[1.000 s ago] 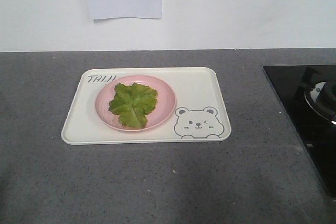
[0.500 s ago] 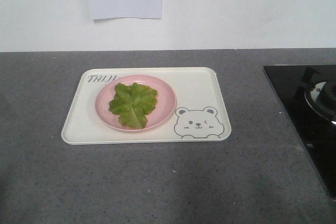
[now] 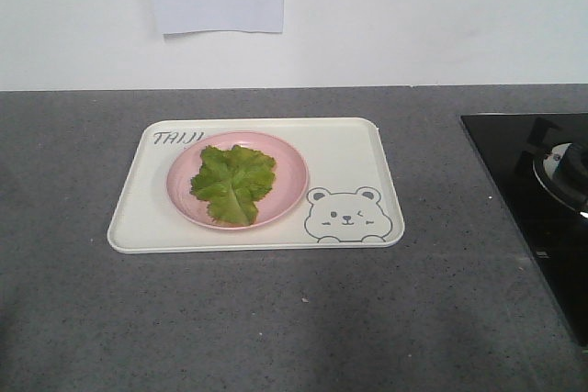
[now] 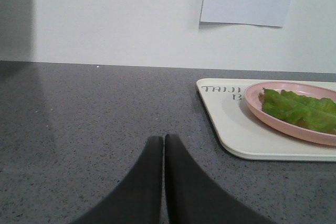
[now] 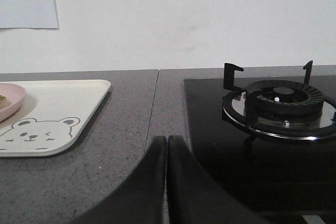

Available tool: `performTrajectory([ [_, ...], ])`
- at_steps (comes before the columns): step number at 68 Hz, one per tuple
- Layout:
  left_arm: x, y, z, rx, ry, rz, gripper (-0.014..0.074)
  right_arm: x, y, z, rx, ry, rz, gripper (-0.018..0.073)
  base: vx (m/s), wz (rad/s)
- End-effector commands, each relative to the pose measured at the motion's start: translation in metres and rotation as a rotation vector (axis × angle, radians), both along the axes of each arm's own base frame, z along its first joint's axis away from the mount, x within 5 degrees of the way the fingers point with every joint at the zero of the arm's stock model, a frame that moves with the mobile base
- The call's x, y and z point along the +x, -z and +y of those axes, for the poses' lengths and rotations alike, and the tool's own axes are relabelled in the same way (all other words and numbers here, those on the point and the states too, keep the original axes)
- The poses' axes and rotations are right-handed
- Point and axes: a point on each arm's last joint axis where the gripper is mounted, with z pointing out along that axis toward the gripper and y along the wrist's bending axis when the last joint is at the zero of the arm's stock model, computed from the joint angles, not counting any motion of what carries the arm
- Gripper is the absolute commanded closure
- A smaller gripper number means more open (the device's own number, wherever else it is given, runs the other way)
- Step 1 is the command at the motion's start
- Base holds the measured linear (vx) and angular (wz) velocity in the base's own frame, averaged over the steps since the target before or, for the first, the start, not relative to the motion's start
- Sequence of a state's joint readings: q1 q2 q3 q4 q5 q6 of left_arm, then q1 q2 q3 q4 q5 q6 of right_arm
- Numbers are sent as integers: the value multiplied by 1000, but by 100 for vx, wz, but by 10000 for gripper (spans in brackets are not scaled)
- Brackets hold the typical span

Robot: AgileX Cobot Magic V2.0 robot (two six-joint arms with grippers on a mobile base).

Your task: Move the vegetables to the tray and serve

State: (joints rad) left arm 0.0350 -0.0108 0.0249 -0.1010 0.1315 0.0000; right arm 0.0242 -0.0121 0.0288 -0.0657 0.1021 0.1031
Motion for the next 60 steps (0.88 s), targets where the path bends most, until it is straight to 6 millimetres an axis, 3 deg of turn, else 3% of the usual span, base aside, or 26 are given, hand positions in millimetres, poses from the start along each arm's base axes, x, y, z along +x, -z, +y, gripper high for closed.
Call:
performTrajectory([
  [1, 0, -4, 1, -4, -10, -69, 603, 0, -5, 0, -4, 0, -74, 564, 0, 0],
  [60, 0, -4, 1, -4, -10, -69, 603, 0, -5, 0, -4, 0, -74, 564, 0, 0],
])
